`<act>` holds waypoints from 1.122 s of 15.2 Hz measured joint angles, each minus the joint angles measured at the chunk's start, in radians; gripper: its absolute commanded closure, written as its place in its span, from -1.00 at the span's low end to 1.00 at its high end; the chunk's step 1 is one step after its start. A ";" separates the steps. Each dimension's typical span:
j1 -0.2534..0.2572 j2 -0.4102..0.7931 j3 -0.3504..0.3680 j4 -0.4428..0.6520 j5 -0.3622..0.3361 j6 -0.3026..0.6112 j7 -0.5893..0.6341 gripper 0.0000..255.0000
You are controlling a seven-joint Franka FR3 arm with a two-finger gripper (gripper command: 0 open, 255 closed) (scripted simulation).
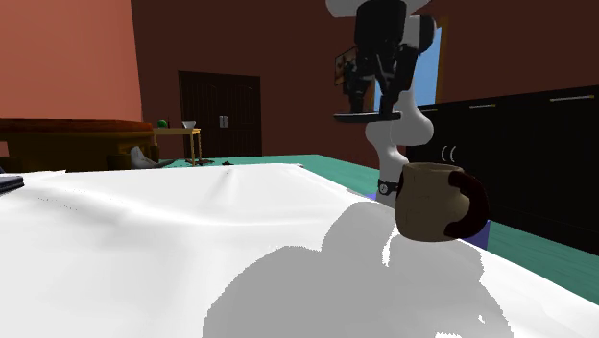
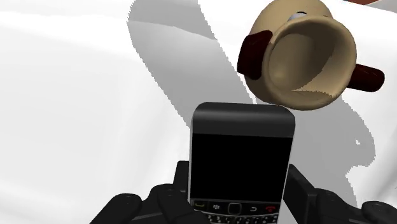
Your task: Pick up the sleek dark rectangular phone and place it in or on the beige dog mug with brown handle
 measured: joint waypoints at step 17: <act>0.127 -0.014 0.106 -0.089 0.000 0.057 0.241 1.00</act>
